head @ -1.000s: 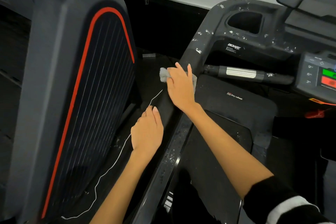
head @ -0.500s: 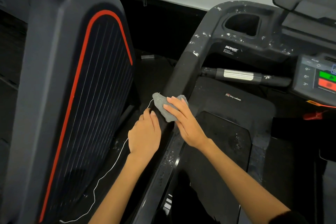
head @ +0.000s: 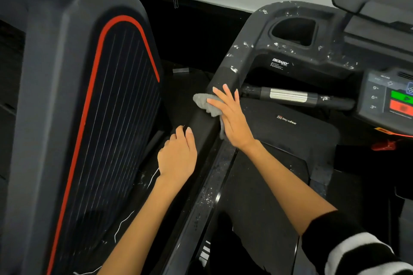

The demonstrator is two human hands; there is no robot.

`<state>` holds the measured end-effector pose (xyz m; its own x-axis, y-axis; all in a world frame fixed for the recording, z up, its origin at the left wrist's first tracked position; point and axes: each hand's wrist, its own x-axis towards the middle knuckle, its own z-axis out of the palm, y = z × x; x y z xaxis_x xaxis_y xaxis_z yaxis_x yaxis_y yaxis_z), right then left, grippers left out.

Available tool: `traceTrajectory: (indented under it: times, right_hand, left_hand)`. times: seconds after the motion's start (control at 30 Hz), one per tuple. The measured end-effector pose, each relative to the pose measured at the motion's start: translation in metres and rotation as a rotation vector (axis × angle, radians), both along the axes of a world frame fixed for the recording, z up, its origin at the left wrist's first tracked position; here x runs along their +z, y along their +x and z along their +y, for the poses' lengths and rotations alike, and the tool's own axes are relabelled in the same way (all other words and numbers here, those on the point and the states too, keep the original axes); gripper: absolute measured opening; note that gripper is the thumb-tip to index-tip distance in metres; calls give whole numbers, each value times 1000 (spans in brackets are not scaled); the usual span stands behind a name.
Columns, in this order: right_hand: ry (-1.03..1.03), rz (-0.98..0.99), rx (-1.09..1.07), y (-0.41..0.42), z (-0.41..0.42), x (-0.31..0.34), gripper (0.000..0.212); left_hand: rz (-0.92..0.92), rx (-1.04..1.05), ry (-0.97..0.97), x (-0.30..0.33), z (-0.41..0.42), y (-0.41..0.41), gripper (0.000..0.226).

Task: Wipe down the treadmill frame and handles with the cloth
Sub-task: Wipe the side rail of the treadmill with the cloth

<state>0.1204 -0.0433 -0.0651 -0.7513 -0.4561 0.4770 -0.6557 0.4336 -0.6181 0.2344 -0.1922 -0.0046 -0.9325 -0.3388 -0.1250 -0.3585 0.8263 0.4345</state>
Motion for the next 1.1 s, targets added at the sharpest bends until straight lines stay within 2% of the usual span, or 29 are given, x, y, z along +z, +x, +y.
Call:
traceTrajectory:
  times: [0.1,0.23,0.37,0.53,0.7,0.83,0.93,1.1]
  right_hand:
    - [-108,-46,-121,-5,-9,1,43]
    - [-406,-266,-353,30,-48,4,40]
    - [-505,-326,-362,75,-67,2,40]
    - [-457,-321,-260,96,-56,-19,46]
    - [-409,-262,-247,60,-42,-25,55]
    - [-352,-176,-195,35,-30,-26,50]
    - [-344,-170,-222,15,-26,-20,46]
    - [-399,-244,-308,-22,-20,-6,53]
  left_hand:
    - [-21,12,41,-2,-1,-5,46]
    - [-58,54,154,-1,-1,-11,44]
    - [-39,71,133,0,2,-13,43]
    - [34,51,60,0,10,-23,44]
    - [66,37,-55,6,25,-38,45]
    - [7,22,-148,4,30,-52,49]
    - [51,59,-136,7,36,-61,44]
    - [47,101,-158,6,41,-67,44]
